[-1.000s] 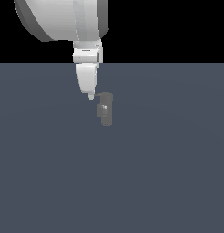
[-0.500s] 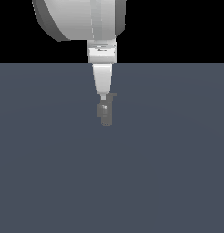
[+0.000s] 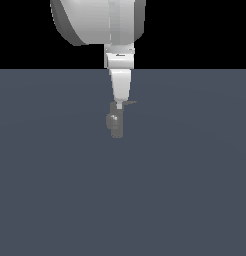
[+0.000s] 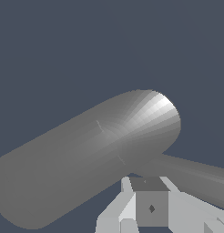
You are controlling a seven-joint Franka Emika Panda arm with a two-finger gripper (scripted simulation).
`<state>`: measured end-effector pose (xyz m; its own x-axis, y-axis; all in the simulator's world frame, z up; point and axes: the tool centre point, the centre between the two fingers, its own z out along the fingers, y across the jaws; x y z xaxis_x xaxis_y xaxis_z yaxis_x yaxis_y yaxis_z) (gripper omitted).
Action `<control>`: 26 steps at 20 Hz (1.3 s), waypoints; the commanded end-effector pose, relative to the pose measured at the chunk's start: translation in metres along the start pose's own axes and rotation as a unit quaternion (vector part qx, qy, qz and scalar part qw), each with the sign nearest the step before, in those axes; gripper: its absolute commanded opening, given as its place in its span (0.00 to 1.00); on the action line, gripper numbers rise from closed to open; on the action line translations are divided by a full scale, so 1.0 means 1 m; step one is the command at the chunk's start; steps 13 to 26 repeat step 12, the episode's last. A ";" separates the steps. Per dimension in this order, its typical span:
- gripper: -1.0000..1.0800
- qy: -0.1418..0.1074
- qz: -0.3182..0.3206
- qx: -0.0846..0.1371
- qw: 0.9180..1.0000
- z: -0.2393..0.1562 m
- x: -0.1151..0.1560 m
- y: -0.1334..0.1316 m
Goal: Turn on the faucet by rotating a designated handle.
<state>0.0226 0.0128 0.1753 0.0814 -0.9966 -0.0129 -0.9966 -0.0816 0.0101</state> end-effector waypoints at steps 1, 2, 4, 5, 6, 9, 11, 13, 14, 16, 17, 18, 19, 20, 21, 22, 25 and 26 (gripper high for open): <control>0.00 0.004 0.017 0.006 1.000 0.001 0.031 -0.009; 0.00 0.004 0.018 0.006 1.000 0.001 0.036 -0.011; 0.00 0.005 0.020 0.006 1.000 0.001 0.045 -0.015; 0.00 0.005 0.022 0.006 1.000 0.001 0.049 -0.016; 0.00 0.005 0.023 0.005 1.000 0.001 0.054 -0.018; 0.00 0.006 0.026 0.005 1.000 0.001 0.067 -0.023; 0.00 0.006 0.028 0.005 1.000 0.000 0.075 -0.027; 0.00 0.006 0.028 0.005 1.000 0.000 0.075 -0.027; 0.00 0.006 0.028 0.005 1.000 0.000 0.075 -0.027; 0.00 0.006 0.028 0.005 1.000 0.000 0.075 -0.027; 0.00 0.006 0.028 0.005 1.000 0.000 0.075 -0.027; 0.00 0.006 0.028 0.005 1.000 0.000 0.075 -0.027; 0.00 0.006 0.028 0.005 1.000 0.000 0.075 -0.027; 0.00 0.006 0.028 0.005 1.000 0.000 0.075 -0.027; 0.00 0.006 0.028 0.005 1.000 0.000 0.075 -0.027; 0.00 0.006 0.028 0.005 1.000 0.000 0.075 -0.027; 0.00 0.006 0.028 0.005 1.000 0.000 0.075 -0.027; 0.00 0.006 0.028 0.005 1.000 0.000 0.075 -0.027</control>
